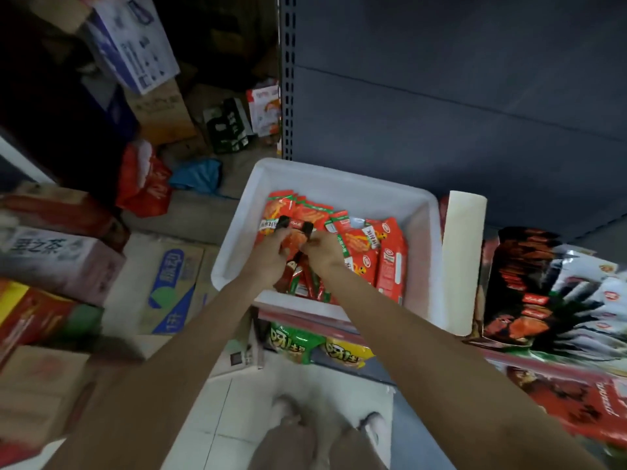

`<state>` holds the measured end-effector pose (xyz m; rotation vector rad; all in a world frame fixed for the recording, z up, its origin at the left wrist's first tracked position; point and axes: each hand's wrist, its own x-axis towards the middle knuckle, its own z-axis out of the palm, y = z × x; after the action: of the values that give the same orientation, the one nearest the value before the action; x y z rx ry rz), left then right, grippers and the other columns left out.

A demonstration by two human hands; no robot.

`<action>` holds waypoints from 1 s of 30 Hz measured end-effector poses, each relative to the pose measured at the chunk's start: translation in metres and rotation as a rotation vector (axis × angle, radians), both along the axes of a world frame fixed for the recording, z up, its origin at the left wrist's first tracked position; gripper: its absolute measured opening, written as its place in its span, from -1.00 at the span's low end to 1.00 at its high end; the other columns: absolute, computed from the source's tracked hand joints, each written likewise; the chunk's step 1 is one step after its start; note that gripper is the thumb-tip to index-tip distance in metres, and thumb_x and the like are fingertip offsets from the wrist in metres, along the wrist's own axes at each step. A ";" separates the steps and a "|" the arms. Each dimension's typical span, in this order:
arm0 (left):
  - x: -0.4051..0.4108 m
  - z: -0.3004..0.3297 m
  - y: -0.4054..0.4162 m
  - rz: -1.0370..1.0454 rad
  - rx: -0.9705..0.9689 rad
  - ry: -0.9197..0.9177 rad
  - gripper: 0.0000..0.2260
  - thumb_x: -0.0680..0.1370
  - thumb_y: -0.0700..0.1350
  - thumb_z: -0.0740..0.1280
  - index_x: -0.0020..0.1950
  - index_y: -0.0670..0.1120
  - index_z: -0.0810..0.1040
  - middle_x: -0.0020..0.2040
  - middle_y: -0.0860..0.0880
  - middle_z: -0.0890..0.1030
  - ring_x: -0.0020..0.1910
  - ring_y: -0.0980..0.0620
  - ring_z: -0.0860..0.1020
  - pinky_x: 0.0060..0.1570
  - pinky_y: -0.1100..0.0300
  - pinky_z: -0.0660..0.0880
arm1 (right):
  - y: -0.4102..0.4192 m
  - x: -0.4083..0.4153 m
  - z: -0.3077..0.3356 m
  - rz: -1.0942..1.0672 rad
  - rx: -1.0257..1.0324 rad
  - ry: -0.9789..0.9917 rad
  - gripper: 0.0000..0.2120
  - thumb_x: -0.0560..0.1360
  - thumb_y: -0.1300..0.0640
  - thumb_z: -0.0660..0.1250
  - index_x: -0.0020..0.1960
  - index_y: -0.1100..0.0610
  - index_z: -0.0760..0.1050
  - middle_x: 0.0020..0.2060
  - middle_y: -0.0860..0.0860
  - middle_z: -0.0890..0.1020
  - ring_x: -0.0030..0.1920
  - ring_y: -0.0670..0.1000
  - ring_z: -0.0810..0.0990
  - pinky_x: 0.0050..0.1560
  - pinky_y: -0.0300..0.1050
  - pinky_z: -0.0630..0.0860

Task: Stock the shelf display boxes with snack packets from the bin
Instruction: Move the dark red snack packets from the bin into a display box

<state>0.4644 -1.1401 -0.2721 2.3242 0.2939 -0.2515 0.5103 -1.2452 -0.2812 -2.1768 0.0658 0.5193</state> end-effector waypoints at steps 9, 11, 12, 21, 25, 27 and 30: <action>0.013 0.040 -0.021 -0.065 0.037 -0.402 -0.72 0.53 -0.13 0.36 0.23 -0.12 0.53 0.12 -0.08 0.60 0.13 -0.05 0.53 0.12 0.14 0.43 | -0.074 0.000 0.063 0.183 0.123 -0.381 -0.90 0.52 0.23 0.33 -0.03 0.14 0.62 -0.19 -0.05 0.66 -0.24 -0.19 0.53 -0.13 -0.31 0.44; 0.017 0.051 -0.042 -0.034 -0.021 -0.442 -0.83 0.54 -0.13 0.35 0.08 -0.18 0.57 -0.05 -0.09 0.63 -0.08 -0.01 0.56 -0.07 0.21 0.42 | -0.105 0.003 0.077 0.172 0.102 -0.343 -0.96 0.46 0.15 0.42 -0.15 0.07 0.57 -0.33 -0.15 0.58 -0.30 -0.21 0.53 -0.18 -0.33 0.45; 0.019 0.056 -0.053 0.004 -0.069 -0.461 -0.89 0.53 -0.13 0.36 -0.03 -0.17 0.57 -0.16 -0.07 0.62 -0.20 0.03 0.54 -0.16 0.23 0.42 | -0.121 0.005 0.081 0.171 0.073 -0.319 -0.92 0.43 0.14 0.45 -0.19 0.08 0.56 -0.33 -0.16 0.58 -0.28 -0.19 0.55 -0.15 -0.26 0.49; 0.040 0.076 -0.182 0.133 -0.813 -0.267 -0.94 0.52 -0.27 0.35 -0.07 -0.13 0.55 -0.10 -0.10 0.64 -0.13 0.02 0.61 -0.05 0.19 0.53 | -0.250 -0.011 0.125 -0.493 0.654 -0.268 -0.81 0.35 0.36 0.46 -0.11 0.14 0.58 -0.28 0.05 0.68 -0.27 -0.01 0.65 -0.11 -0.08 0.61; 0.049 0.078 -0.234 0.114 -0.837 -0.166 -0.94 0.52 -0.25 0.36 -0.12 -0.11 0.53 -0.13 -0.10 0.61 -0.15 0.04 0.56 -0.07 0.12 0.49 | -0.295 -0.015 0.133 -0.471 0.507 -0.397 -0.85 0.40 0.35 0.43 -0.19 0.13 0.55 -0.39 -0.07 0.65 -0.33 -0.11 0.61 -0.17 -0.18 0.53; 0.055 0.075 -0.252 0.058 -0.788 -0.159 -0.90 0.49 -0.25 0.39 -0.16 -0.18 0.49 -0.21 -0.15 0.56 -0.22 0.02 0.53 -0.15 0.14 0.43 | -0.316 -0.015 0.144 -0.430 0.362 -0.544 -0.87 0.40 0.38 0.42 -0.18 0.19 0.54 -0.47 -0.19 0.59 -0.39 -0.24 0.54 -0.23 -0.34 0.48; 0.062 0.072 -0.269 0.029 -0.637 -0.240 -0.80 0.47 -0.30 0.40 -0.24 -0.08 0.44 -0.28 -0.06 0.55 -0.35 0.25 0.52 -0.20 0.29 0.45 | -0.339 -0.009 0.157 -0.367 0.182 -0.732 -0.87 0.42 0.34 0.41 -0.08 0.17 0.58 -0.40 -0.26 0.58 -0.33 -0.29 0.52 -0.15 -0.35 0.46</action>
<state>0.5261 -1.4087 -0.1998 1.6952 0.1036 -0.0367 0.5011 -1.5842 -0.1245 -1.9877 0.0154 -0.4691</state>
